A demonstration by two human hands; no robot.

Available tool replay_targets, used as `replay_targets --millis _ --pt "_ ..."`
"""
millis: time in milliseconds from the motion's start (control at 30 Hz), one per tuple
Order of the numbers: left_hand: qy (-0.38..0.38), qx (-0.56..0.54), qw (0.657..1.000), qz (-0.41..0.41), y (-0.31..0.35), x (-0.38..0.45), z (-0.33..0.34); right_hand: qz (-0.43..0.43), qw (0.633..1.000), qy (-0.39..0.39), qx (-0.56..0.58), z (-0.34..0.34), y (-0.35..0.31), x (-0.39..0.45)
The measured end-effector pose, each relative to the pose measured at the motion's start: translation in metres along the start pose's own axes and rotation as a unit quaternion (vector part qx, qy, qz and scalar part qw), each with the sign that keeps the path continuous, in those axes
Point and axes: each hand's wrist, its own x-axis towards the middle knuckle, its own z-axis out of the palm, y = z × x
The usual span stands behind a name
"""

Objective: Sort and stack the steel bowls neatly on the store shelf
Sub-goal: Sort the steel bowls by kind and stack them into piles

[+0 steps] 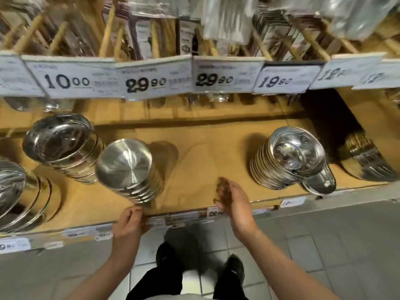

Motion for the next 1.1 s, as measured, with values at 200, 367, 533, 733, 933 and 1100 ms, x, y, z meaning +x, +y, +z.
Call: replay_targets --millis 200,367,533,733,933,1100 --pt "-0.003 0.016 1.000 -0.010 0.002 -0.038 0.092 -0.025 1.000 0.008 -0.016 -0.099 -0.013 0.001" --pt "-0.061 0.008 0.998 0.009 0.027 -0.062 0.196 -0.046 0.999 0.022 -0.018 -0.191 -0.044 0.020" --pt "-0.156 -0.057 0.986 -0.014 0.049 -0.070 0.274 -0.058 0.998 -0.015 -0.023 -0.212 -0.079 0.041" --pt "-0.224 -0.069 0.972 0.002 0.054 -0.058 0.306 -0.081 0.993 -0.081 0.016 -0.195 -0.089 0.057" --pt "-0.206 -0.065 0.976 0.027 0.057 -0.029 0.317 -0.105 0.991 -0.081 0.034 -0.185 -0.092 0.074" --pt "-0.208 -0.089 0.973 0.039 0.068 -0.006 0.324 -0.147 0.978 -0.132 0.069 -0.170 -0.112 0.095"
